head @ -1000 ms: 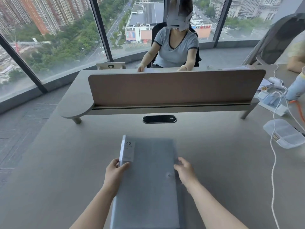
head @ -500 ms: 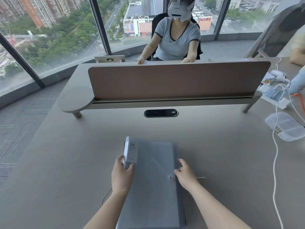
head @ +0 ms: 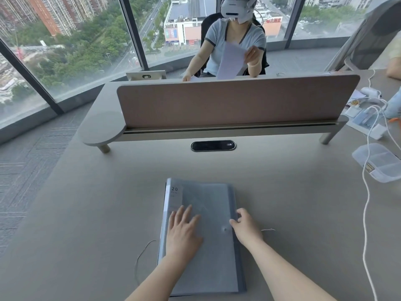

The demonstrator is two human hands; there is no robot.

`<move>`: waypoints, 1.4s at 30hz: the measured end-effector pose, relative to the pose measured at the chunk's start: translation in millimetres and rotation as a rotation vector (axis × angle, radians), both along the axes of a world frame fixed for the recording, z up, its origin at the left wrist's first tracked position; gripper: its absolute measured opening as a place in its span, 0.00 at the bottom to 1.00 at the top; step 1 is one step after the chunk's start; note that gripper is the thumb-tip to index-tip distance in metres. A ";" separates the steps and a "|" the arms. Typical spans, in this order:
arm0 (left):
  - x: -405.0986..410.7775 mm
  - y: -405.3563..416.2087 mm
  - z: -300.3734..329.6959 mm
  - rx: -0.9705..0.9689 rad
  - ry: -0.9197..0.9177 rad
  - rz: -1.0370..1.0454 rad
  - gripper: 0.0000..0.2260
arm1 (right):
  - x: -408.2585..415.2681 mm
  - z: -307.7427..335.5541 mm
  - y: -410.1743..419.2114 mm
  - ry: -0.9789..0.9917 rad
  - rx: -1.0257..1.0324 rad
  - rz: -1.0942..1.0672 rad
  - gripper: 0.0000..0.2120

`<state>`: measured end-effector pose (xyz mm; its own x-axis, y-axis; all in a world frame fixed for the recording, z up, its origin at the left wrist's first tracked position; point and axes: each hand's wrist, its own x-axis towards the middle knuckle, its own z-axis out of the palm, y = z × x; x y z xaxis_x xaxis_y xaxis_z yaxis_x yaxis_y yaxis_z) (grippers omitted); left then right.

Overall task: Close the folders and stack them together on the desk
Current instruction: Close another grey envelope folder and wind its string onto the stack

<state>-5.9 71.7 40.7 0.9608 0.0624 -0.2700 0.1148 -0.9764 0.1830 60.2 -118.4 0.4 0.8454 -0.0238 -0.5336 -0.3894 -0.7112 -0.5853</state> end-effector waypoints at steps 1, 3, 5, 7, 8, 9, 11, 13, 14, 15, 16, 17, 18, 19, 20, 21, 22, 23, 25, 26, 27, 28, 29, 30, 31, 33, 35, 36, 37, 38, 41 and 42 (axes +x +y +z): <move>1.1 -2.8 -2.8 0.031 0.055 -0.063 0.31 | -0.5 0.7 -0.4 0.001 -0.023 0.012 0.13; 2.1 -7.5 -10.3 0.065 0.117 -0.111 0.34 | -1.7 1.5 -3.6 0.001 -0.070 0.042 0.07; 1.2 -9.0 -16.7 0.088 0.137 -0.117 0.35 | -2.8 0.6 -9.0 0.002 -0.108 0.082 0.06; 0.6 -8.9 -21.2 0.111 0.138 -0.121 0.36 | -4.9 0.0 -15.9 0.021 -0.145 0.126 0.06; 0.5 -9.2 -22.5 0.115 0.139 -0.122 0.36 | -6.7 -0.1 -19.9 0.036 -0.163 0.146 0.06; 0.3 -9.5 -23.5 0.116 0.139 -0.121 0.36 | -8.5 0.8 -22.9 0.049 -0.173 0.169 0.06; -0.3 -10.8 -25.0 0.116 0.146 -0.115 0.36 | -11.9 2.7 -27.6 0.066 -0.179 0.221 0.05; -0.5 -14.1 -25.3 0.128 0.163 -0.120 0.36 | -14.7 5.7 -30.4 0.080 -0.172 0.269 0.05; -0.4 -16.5 -25.3 0.137 0.172 -0.123 0.37 | -15.8 7.1 -31.6 0.088 -0.172 0.294 0.05; -0.2 -19.5 -25.2 0.144 0.183 -0.123 0.37 | -16.7 8.5 -32.6 0.101 -0.176 0.318 0.06; 0.4 -22.6 -25.1 0.148 0.196 -0.121 0.38 | -17.5 10.0 -33.5 0.116 -0.180 0.343 0.07; 1.1 -25.6 -25.1 0.149 0.206 -0.119 0.39 | -17.8 10.9 -34.3 0.130 -0.190 0.367 0.09; 2.0 -28.2 -25.4 0.149 0.213 -0.116 0.39 | -18.0 11.7 -35.5 0.140 -0.199 0.387 0.11; 3.0 -30.6 -25.8 0.148 0.218 -0.112 0.39 | -18.2 12.9 -37.2 0.154 -0.209 0.398 0.12; 3.9 -32.4 -26.6 0.146 0.220 -0.107 0.40 | -18.4 13.4 -39.6 0.167 -0.216 0.405 0.13; 4.4 -33.4 -27.3 0.145 0.220 -0.103 0.40 | -18.7 14.4 -41.5 0.184 -0.222 0.410 0.15; 4.8 -34.0 -28.1 0.144 0.220 -0.101 0.40 | -19.2 15.2 -43.6 0.197 -0.231 0.418 0.16; 4.8 -34.4 -28.8 0.145 0.219 -0.101 0.40 | -19.5 16.2 -45.3 0.211 -0.240 0.420 0.17; 4.4 -35.3 -30.0 0.149 0.221 -0.104 0.40 | -18.5 17.0 -47.1 0.220 -0.251 0.403 0.17; 4.2 -36.2 -30.4 0.151 0.222 -0.106 0.40 | -16.9 16.6 -47.3 0.224 -0.253 0.386 0.17; 3.9 -36.9 -30.6 0.152 0.222 -0.106 0.40 | -14.3 16.8 -46.2 0.238 -0.253 0.360 0.16; 3.6 -37.6 -30.6 0.148 0.221 -0.102 0.40 | -11.2 18.4 -43.8 0.261 -0.231 0.324 0.14; 3.5 -38.3 -30.4 0.143 0.218 -0.098 0.40 | -7.4 21.4 -40.5 0.289 -0.184 0.266 0.12; 3.7 -38.7 -30.3 0.142 0.215 -0.097 0.40 | -3.0 25.1 -37.1 0.311 -0.133 0.198 0.10; 3.8 -38.5 -30.3 0.143 0.213 -0.098 0.40 | 1.8 29.8 -33.2 0.332 -0.094 0.124 0.08; 3.9 -38.3 -30.9 0.147 0.208 -0.100 0.40 | 13.6 34.3 -27.4 0.356 -0.041 0.014 0.07; 3.2 -38.0 -31.7 0.144 0.202 -0.098 0.40 | 22.4 37.2 -19.0 0.378 0.009 -0.035 0.08; 2.8 -37.9 -32.0 0.143 0.199 -0.099 0.40 | 25.1 36.6 -14.6 0.387 0.018 -0.047 0.09; 2.3 -37.8 -32.5 0.142 0.195 -0.101 0.40 | 27.3 35.3 -10.0 0.379 0.015 -0.051 0.08; 1.9 -37.9 -33.0 0.138 0.191 -0.101 0.40 | 28.7 32.6 -6.1 0.364 0.004 -0.053 0.08; 1.7 -36.9 -34.4 0.124 0.189 -0.101 0.40 | 30.7 25.1 7.4 0.283 -0.045 -0.007 0.07; 2.0 -37.3 -34.4 0.121 0.187 -0.105 0.40 | 30.9 21.2 10.8 0.257 -0.065 0.025 0.05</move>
